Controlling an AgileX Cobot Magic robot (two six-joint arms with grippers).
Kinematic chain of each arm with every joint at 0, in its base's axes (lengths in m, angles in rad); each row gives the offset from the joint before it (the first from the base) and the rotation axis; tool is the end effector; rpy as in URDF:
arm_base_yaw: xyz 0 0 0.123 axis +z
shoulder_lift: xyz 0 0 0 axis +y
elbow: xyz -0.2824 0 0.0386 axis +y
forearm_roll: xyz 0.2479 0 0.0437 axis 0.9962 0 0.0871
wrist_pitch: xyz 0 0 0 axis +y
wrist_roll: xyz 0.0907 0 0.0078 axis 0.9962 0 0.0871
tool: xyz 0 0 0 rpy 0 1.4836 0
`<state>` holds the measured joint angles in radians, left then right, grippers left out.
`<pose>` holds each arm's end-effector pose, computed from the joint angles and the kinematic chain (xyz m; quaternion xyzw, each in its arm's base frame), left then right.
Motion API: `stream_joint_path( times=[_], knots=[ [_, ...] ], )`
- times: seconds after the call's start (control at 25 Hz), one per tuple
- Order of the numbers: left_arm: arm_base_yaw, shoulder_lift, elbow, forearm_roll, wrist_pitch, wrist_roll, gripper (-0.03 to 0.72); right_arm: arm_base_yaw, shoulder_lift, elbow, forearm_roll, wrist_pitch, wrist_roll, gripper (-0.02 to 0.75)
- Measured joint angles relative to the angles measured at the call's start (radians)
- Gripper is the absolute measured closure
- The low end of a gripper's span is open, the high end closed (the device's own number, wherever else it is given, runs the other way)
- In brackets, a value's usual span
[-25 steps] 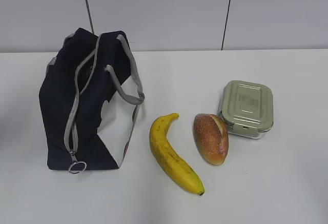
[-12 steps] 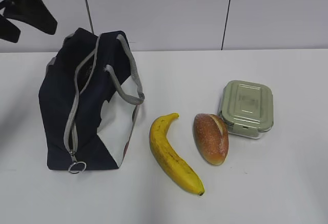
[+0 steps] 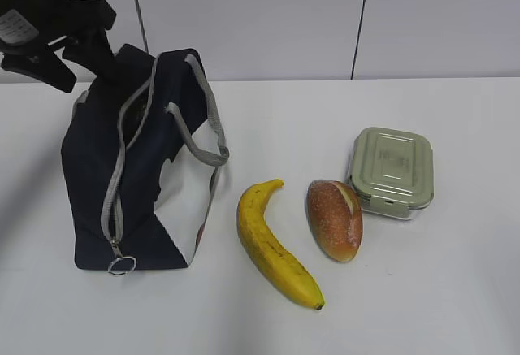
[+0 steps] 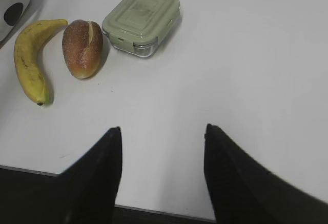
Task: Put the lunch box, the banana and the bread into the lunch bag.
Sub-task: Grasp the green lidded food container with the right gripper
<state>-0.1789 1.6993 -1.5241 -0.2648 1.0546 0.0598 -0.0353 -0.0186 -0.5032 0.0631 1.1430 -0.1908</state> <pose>0.3546 -0.0852 0.3178 0.0763 0.9664 -0.1383 0.2027 -0.0115 0.0056 0.2715 -0.0703 0.8653 -0.0247 0.4956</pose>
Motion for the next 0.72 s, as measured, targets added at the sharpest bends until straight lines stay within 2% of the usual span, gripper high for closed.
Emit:
stream_joint_path(
  times=[0.24,0.56,0.72],
  knots=[
    [0.000,0.033,-0.004,0.003,-0.001,0.000,0.317,0.000,0.000,0.000,0.000,0.000,0.000,0.353],
    [0.000,0.033,-0.007,0.003,-0.002,0.000,0.674,0.000,0.000,0.000,0.000,0.000,0.000,0.353],
    [0.000,0.033,-0.007,0.001,-0.002,0.000,0.691,0.000,0.000,0.000,0.000,0.000,0.000,0.353]
  ],
)
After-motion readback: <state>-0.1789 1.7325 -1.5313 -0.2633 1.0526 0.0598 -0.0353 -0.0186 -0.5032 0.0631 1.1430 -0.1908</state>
